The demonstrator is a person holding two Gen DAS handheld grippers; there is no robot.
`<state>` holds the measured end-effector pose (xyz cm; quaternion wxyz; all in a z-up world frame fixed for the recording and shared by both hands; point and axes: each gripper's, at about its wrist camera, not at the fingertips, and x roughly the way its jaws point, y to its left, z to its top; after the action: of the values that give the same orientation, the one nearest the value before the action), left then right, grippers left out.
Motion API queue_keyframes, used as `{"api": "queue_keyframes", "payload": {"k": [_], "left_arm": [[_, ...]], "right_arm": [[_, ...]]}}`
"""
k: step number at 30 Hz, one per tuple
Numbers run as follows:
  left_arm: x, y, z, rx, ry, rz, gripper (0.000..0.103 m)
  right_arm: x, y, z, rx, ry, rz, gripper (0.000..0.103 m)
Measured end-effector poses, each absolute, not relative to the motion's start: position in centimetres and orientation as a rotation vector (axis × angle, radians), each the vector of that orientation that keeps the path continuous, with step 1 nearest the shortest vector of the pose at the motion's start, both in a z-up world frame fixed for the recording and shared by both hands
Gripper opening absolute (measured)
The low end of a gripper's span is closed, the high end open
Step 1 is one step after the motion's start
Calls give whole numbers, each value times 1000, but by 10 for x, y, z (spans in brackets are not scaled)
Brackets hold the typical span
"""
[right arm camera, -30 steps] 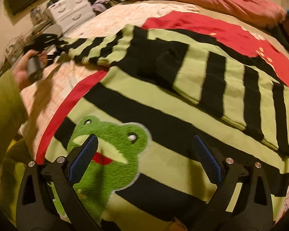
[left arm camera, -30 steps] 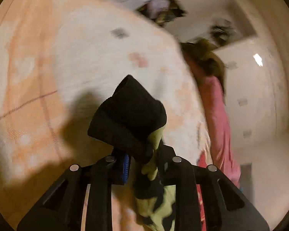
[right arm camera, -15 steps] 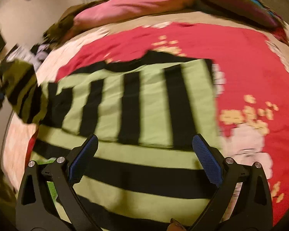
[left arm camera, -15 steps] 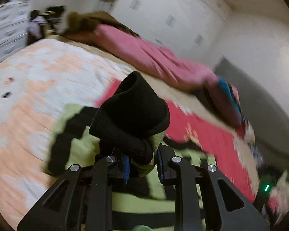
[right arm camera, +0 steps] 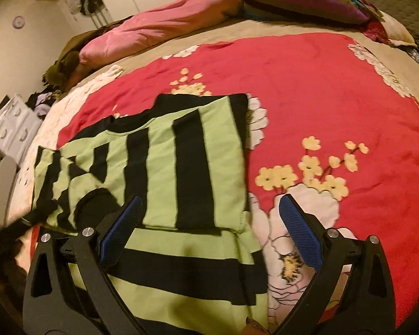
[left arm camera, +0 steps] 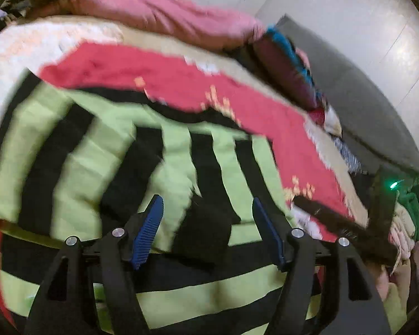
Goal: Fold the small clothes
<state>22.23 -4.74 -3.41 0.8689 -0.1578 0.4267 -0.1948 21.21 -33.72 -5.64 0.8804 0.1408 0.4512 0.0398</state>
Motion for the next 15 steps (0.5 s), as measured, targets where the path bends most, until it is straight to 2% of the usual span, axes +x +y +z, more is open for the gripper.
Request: {"api": "queue_keyframes", "payload": {"k": [6,11,13,15], "left_arm": [[224,25,-27,-393,853,-164,65],[217,44,-34,-373,867,-110,65],[219,45,-38,-371,881,-104,65],[218,54,-41,-379,887,-102,65]], "right_arm": [[209,-282,-54,185,934,364,92],[193,-223,-65,-20,982,591,68],[193,-212,-71,-46,1000,598,68],[203,-211,-80,42,1039,591,68]]}}
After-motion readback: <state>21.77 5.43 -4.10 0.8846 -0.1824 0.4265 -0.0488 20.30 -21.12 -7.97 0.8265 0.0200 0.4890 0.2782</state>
